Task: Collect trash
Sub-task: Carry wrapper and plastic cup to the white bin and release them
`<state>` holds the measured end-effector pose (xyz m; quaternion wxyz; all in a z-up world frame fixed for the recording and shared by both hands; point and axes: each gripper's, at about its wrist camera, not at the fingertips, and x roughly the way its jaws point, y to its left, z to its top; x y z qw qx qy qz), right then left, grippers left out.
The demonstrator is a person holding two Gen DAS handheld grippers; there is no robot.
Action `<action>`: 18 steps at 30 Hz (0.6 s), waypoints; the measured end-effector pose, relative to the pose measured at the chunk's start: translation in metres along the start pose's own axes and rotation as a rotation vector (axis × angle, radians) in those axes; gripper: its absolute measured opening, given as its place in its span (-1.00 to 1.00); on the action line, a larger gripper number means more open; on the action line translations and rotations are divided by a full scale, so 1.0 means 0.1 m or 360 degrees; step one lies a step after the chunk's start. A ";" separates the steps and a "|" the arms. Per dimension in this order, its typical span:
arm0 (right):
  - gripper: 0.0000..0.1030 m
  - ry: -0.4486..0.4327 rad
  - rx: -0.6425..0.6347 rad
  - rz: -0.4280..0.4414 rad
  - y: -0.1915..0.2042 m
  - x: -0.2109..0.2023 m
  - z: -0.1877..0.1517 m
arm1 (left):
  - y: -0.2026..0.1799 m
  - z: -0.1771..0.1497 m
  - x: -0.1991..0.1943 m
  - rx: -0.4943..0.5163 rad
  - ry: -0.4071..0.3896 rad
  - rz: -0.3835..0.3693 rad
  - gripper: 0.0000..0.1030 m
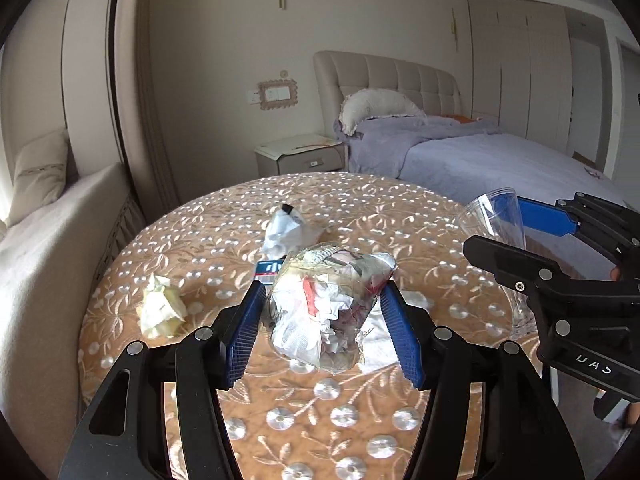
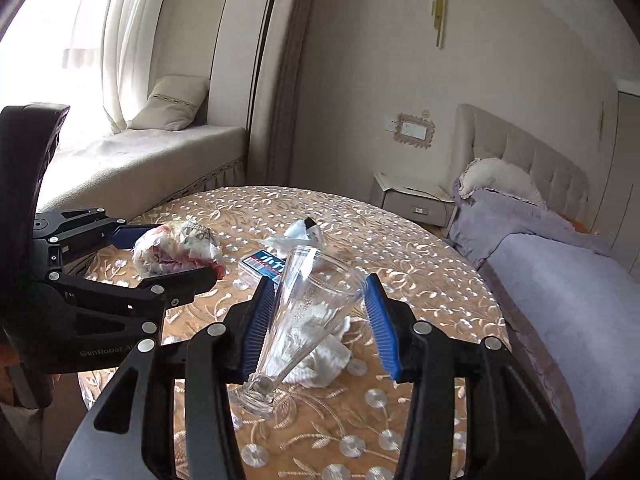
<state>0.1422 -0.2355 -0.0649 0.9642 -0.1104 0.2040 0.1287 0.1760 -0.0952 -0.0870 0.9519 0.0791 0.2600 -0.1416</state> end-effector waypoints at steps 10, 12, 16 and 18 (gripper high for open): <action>-0.06 0.0007 0.0128 -0.0225 -0.58 -0.53 -0.49 | -0.88 0.00 -0.05 0.0185 -0.0015 -0.0190 0.14; -0.06 0.0014 0.0158 -0.0269 -0.69 -0.62 -0.59 | -1.07 -0.02 -0.03 0.0226 -0.0007 -0.0231 0.14; -0.06 0.0022 0.0222 -0.0351 -0.90 -0.76 -0.80 | -1.50 -0.05 0.04 0.0301 0.0004 -0.0312 0.15; -0.06 0.0024 0.0251 -0.0389 -0.99 -0.84 -0.91 | -1.67 -0.07 0.09 0.0334 0.0012 -0.0340 0.15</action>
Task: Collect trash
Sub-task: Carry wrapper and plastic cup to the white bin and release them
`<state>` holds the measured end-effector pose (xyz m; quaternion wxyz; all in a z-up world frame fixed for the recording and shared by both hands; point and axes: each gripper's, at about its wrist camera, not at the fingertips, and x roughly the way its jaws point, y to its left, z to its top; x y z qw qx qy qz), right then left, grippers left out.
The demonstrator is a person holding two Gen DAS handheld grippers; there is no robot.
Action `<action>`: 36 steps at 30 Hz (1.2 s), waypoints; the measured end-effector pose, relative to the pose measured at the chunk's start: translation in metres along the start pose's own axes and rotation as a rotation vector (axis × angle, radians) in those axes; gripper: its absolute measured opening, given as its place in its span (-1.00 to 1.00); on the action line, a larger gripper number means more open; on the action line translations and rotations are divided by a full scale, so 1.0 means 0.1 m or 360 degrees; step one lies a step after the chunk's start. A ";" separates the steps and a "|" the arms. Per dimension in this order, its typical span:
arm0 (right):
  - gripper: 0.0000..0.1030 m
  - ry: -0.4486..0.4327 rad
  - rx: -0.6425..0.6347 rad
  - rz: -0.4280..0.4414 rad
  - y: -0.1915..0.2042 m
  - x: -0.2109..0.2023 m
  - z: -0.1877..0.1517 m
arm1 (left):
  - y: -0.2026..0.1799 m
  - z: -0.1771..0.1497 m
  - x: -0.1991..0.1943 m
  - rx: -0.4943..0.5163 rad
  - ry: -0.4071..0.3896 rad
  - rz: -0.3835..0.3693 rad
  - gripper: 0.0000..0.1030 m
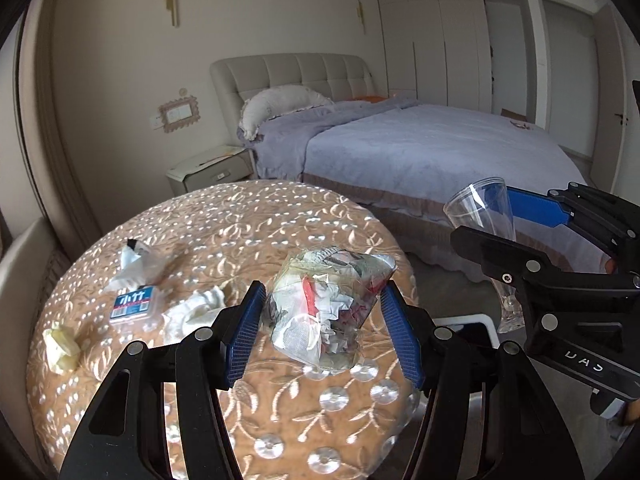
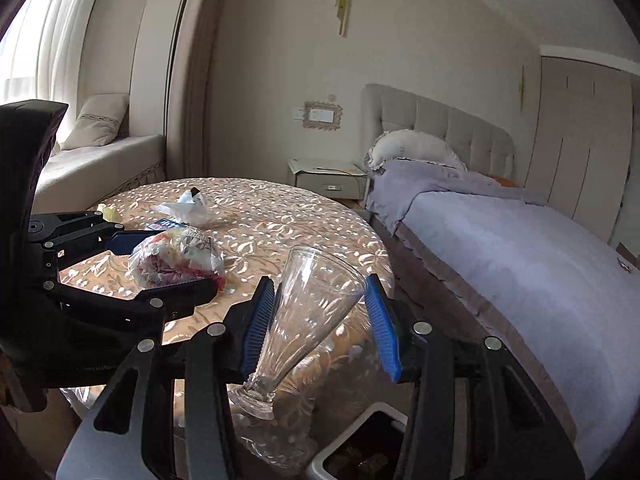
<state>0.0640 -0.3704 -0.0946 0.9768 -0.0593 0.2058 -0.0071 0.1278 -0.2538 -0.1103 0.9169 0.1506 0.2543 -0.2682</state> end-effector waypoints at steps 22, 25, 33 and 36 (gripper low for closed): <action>-0.06 0.0157 0.0179 -0.0218 -0.97 0.01 -0.78 | -1.37 -0.13 0.85 0.0219 0.0099 -0.0324 0.15; -0.06 0.0187 0.0202 -0.0234 -1.10 0.06 -0.91 | -1.55 -0.21 1.04 0.0246 0.0142 -0.0393 0.15; -0.06 0.0304 0.0268 -0.0280 -1.42 0.29 -1.27 | -1.97 -0.43 1.55 0.0337 0.0272 -0.0551 0.15; -0.06 0.0343 0.0300 -0.0296 -1.53 0.39 -1.39 | -2.09 -0.52 1.73 0.0392 0.0305 -0.0570 0.15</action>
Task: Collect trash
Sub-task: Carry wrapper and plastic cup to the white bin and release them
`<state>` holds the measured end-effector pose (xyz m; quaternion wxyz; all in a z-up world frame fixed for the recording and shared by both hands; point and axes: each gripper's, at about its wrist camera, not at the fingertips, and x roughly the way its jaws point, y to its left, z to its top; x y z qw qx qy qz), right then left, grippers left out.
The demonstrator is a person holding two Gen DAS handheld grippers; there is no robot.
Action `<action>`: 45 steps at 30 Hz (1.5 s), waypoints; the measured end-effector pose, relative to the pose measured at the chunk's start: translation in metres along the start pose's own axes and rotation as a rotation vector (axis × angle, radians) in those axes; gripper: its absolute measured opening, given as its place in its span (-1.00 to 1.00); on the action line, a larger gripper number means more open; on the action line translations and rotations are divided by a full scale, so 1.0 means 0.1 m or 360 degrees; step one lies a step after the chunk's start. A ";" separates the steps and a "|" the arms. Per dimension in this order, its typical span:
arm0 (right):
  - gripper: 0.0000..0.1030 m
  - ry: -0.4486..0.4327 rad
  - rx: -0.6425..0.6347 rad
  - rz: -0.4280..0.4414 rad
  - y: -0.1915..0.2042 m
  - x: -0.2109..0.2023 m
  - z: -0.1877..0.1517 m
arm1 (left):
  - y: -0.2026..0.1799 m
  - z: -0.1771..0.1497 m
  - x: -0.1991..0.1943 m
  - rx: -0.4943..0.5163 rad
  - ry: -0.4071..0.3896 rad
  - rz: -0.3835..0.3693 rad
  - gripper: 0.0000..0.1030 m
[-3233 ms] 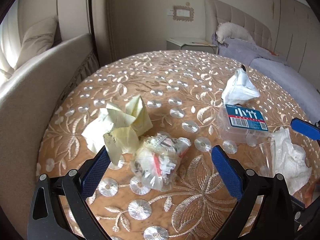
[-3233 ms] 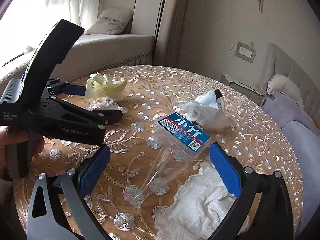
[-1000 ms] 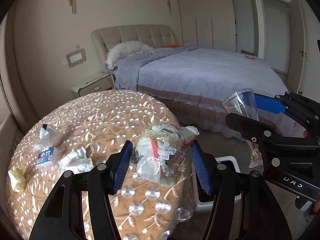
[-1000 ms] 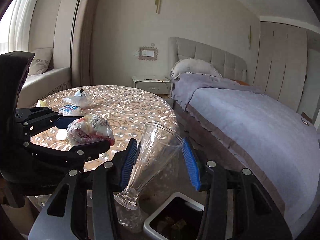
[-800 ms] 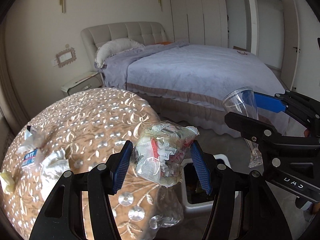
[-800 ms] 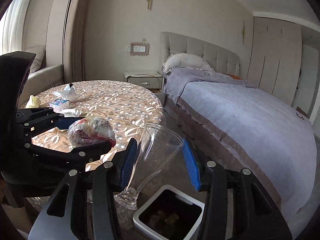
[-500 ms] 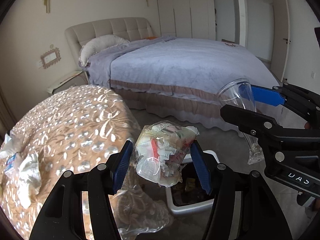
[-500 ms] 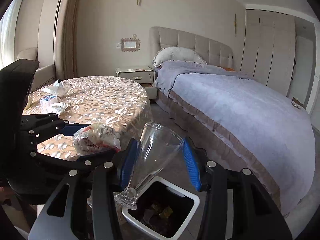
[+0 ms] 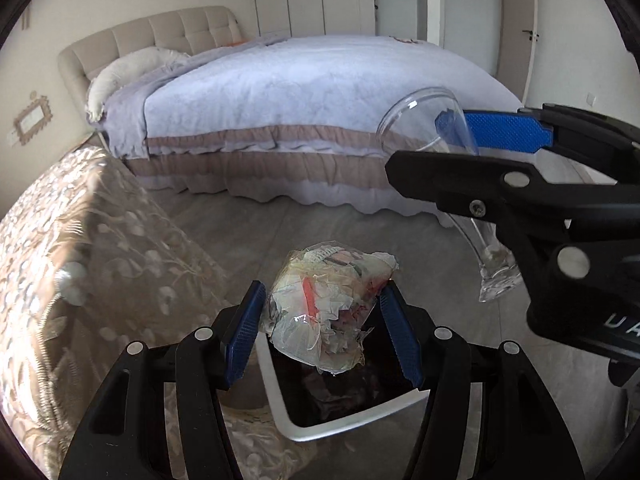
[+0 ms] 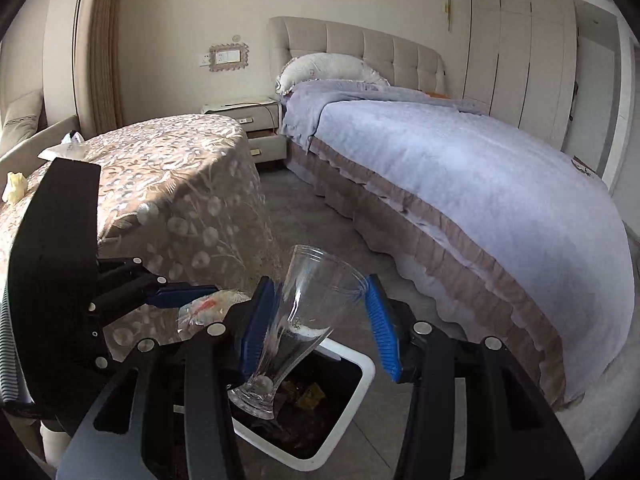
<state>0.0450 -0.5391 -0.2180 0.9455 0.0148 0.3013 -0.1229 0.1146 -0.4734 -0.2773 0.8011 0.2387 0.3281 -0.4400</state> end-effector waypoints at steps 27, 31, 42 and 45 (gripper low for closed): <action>-0.12 0.0093 -0.0031 0.0141 -0.02 0.65 -0.20 | 0.07 -0.24 0.31 0.0038 0.0040 0.0107 0.92; -0.12 0.0156 -0.0040 0.0151 -0.01 0.78 -0.27 | 0.12 -0.33 0.13 0.0028 0.0064 0.0235 0.91; -0.12 0.0260 -0.0046 0.0270 0.04 1.07 -0.57 | 0.18 -0.34 -0.33 -0.0119 -0.0076 0.0120 0.91; 0.00 0.0265 -0.0077 0.0262 0.08 1.08 -0.62 | 0.22 -0.29 -0.43 -0.0141 -0.0129 0.0104 0.91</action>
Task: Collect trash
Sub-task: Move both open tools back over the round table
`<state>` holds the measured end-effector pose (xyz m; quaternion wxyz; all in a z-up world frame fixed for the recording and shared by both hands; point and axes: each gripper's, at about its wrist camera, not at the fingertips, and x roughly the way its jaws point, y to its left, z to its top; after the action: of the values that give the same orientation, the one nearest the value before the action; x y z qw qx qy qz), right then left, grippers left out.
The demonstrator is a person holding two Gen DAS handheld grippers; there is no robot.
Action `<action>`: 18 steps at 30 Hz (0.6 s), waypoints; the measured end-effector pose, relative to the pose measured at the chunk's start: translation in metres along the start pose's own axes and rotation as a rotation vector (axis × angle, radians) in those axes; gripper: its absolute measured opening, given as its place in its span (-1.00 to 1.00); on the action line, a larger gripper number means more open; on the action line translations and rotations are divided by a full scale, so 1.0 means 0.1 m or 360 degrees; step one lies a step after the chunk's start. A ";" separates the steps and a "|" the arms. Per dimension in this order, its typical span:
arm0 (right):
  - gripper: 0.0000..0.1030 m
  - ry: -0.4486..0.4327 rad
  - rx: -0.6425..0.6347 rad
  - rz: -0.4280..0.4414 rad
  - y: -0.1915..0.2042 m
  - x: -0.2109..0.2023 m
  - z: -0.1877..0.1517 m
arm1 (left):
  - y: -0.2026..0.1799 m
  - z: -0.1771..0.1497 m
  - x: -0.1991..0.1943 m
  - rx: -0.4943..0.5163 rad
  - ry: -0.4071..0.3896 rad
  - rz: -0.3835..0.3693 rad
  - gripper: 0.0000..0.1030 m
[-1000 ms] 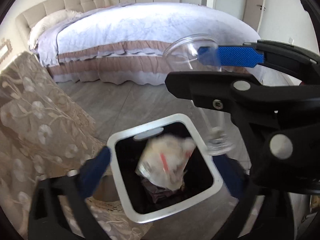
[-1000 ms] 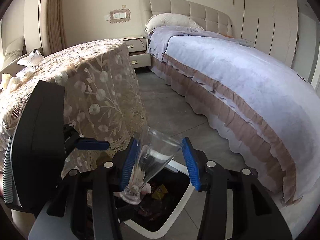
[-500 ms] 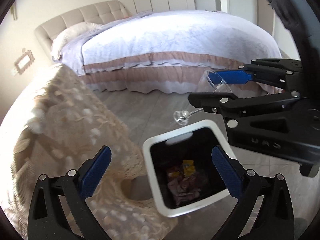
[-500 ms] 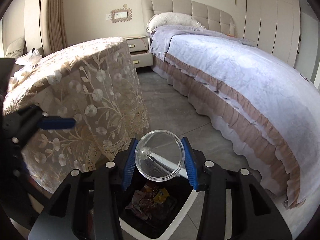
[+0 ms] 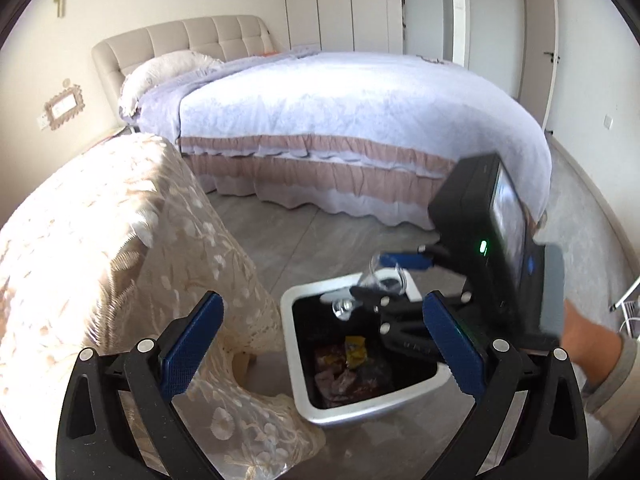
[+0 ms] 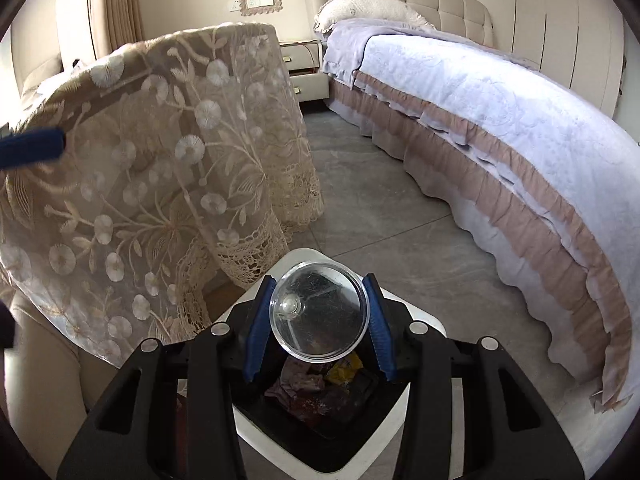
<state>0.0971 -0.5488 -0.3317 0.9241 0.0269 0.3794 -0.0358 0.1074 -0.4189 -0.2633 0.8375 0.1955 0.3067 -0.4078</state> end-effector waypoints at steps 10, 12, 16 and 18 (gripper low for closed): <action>0.92 -0.0110 -0.0026 -0.0122 0.07 -0.20 0.15 | -0.02 0.16 -0.32 -0.0069 -0.0147 -0.0070 0.91; 0.92 -0.0196 -0.0063 -0.0180 0.12 -0.36 0.26 | -0.01 0.24 -0.48 -0.0067 -0.0225 -0.0042 0.91; 0.92 -0.0497 -0.0144 -0.0284 0.28 -0.78 0.49 | 0.13 0.33 -0.93 -0.0127 -0.0420 0.0048 0.91; 0.92 -0.0657 -0.0176 -0.0319 0.38 -0.97 0.59 | 0.24 0.35 -1.12 -0.0178 -0.0490 0.0123 0.91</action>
<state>0.0729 -0.5110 -0.2210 0.9740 -0.0696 0.1846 -0.1112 0.0852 -0.3625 -0.1601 0.8993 0.0956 0.1890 -0.3827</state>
